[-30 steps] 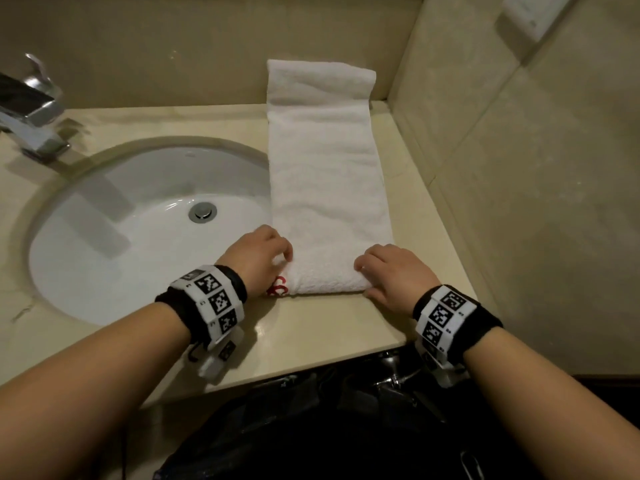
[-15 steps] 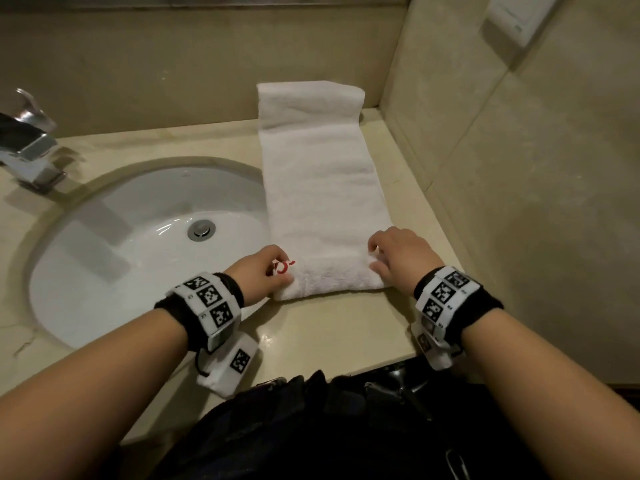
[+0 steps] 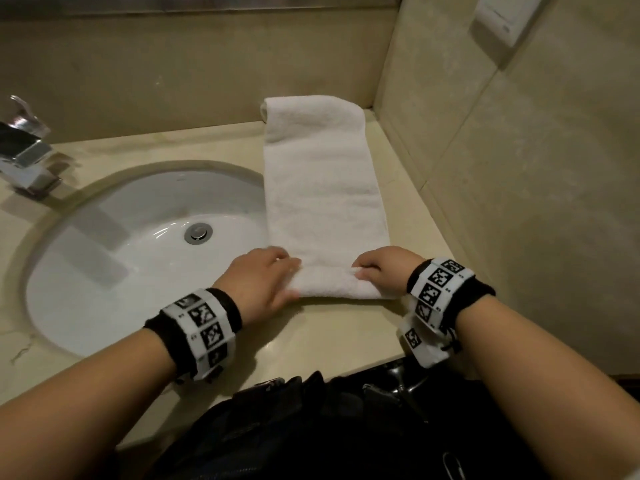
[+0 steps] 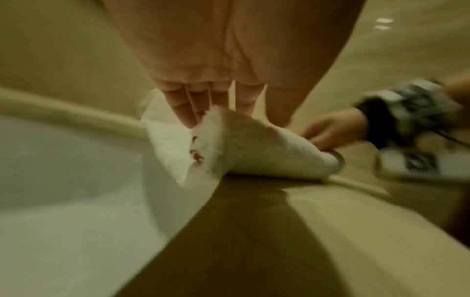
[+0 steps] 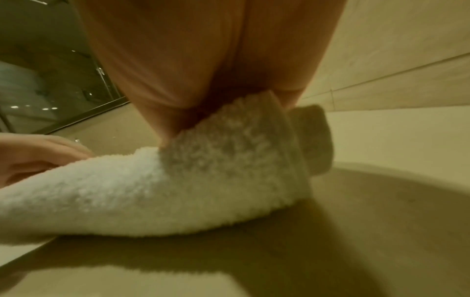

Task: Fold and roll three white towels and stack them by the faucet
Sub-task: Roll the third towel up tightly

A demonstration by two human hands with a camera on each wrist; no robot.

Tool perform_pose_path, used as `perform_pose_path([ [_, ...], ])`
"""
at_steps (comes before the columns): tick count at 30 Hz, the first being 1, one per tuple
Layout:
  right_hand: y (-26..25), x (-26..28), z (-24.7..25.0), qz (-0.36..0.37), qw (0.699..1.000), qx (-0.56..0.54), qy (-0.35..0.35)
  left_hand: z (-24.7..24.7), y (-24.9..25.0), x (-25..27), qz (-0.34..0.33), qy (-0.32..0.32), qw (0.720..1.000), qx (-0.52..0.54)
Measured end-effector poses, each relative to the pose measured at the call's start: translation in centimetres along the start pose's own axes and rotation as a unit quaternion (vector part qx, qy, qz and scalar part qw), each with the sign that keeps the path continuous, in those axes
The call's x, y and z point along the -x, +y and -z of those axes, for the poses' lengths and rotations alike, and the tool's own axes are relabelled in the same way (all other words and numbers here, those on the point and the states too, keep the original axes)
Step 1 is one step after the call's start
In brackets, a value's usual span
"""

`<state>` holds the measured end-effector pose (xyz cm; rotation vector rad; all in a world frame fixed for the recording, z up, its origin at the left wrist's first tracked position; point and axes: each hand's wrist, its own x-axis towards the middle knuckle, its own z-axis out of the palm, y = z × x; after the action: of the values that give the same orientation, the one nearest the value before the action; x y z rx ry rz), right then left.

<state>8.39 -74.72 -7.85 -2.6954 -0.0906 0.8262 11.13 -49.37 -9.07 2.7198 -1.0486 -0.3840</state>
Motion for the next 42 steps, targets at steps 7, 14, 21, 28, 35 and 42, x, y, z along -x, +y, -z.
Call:
perform_pose_path([
  [7, -0.1, 0.8, -0.9, 0.073, 0.982, 0.078, 0.157, 0.5, 1.0, -1.9, 0.029, -0.011, 0.999, -0.008],
  [14, -0.3, 1.3, -1.4, 0.037, 0.993, 0.039, 0.104, 2.0, 1.6, -2.2, 0.057, -0.131, 0.989, 0.037],
  [21, -1.8, -0.3, 0.2, -0.004, 0.997, 0.061, -0.057, -1.0, 3.2, -0.4, -0.012, -0.075, 0.982, -0.172],
  [28, -0.9, 2.6, -2.4, 0.138, 0.962, 0.177, 0.157, 0.7, 2.2, -2.2, -0.002, -0.137, 0.989, -0.057],
  [35, -0.7, 1.7, -2.2, 0.077, 0.993, 0.036, 0.077, -0.3, 3.3, -0.4, -0.028, -0.058, 0.987, -0.148],
  [42, -0.3, 2.7, -2.7, 0.104, 0.974, 0.114, 0.167, 0.3, 2.1, -2.2, 0.01, -0.177, 0.984, 0.009],
])
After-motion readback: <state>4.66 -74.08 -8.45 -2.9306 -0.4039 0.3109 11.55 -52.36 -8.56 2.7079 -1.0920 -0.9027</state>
